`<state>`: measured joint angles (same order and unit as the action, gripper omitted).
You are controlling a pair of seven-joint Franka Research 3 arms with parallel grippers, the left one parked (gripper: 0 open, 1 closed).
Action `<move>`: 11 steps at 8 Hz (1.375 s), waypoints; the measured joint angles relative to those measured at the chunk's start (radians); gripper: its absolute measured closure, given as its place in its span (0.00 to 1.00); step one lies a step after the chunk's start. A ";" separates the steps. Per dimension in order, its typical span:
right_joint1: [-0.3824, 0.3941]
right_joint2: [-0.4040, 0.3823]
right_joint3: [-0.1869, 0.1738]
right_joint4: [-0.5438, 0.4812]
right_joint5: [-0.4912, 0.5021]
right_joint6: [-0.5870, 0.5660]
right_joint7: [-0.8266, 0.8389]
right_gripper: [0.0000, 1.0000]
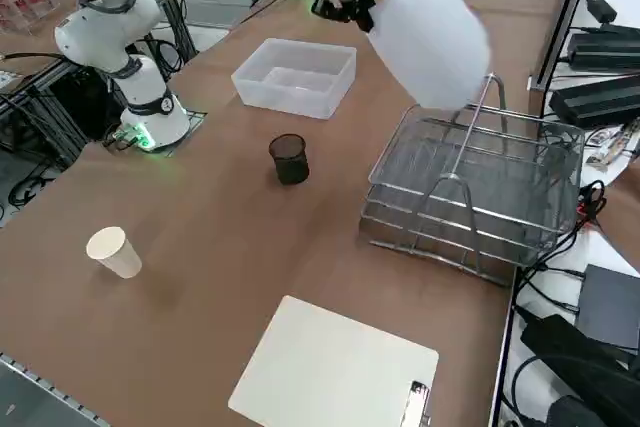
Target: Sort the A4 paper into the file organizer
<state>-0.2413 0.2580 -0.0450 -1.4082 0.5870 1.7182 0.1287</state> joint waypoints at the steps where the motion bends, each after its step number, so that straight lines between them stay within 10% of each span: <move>1: -0.020 0.020 0.000 0.001 0.032 0.020 -0.003 0.99; 11: -0.094 0.120 0.014 -0.100 0.380 0.114 0.003 0.99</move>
<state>-0.3349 0.3776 -0.0312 -1.5083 0.9672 1.8326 0.1319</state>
